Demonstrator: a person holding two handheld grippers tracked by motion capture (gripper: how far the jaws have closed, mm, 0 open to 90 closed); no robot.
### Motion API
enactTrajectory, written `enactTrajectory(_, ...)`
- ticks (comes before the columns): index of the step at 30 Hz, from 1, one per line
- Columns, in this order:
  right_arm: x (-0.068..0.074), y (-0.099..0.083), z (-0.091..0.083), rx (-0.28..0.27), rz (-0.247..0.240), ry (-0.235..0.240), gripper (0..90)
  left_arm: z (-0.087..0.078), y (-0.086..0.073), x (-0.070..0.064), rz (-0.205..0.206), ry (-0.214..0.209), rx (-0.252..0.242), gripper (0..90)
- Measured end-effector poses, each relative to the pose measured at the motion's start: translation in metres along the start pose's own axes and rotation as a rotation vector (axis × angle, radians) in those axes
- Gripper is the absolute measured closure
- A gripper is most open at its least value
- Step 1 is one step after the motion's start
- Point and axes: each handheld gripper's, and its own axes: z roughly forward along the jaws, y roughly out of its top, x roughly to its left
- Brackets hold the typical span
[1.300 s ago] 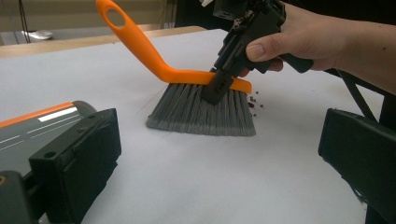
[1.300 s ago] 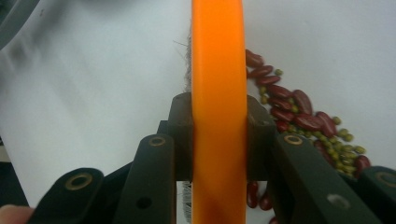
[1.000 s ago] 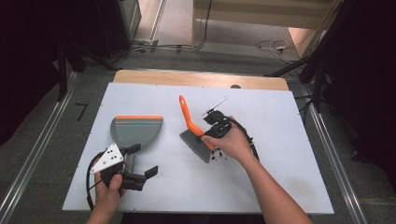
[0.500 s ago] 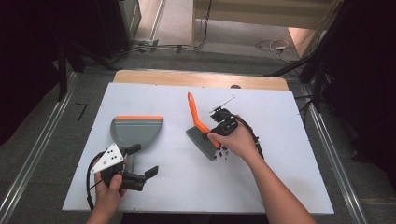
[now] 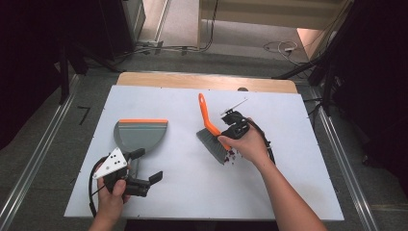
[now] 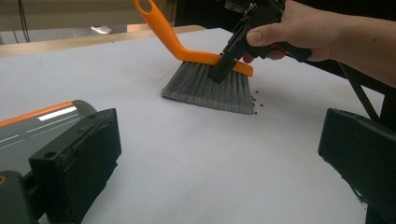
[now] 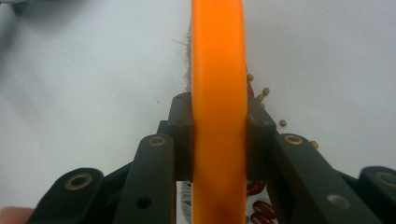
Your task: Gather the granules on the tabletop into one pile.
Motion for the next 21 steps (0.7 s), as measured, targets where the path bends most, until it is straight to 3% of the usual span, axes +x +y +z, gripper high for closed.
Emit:
enactTrajectory(3, 0.001, 0.000, -0.002, -0.014, -0.014, 0.031, 68.5, 0.000, 0.000, 0.000, -0.001, 0.000, 0.000, 0.3)
enactTrajectory(7, 0.005, -0.002, -0.012, -0.044, -0.055, 0.024, 68.5, 0.000, 0.000, 0.000, -0.001, 0.000, 0.000, 0.3)
enactTrajectory(10, 0.006, -0.003, -0.024, -0.068, -0.096, 0.063, 68.5, 0.001, 0.000, 0.001, -0.001, -0.002, 0.003, 0.3)
enactTrajectory(16, 0.015, -0.011, -0.049, -0.030, -0.262, 0.026, 68.5, 0.001, 0.000, -0.001, -0.001, -0.002, 0.001, 0.3)
enactTrajectory(21, 0.022, -0.028, -0.057, 0.013, -0.423, 0.054, 68.4, 0.002, 0.000, 0.000, -0.002, -0.004, 0.003, 0.3)
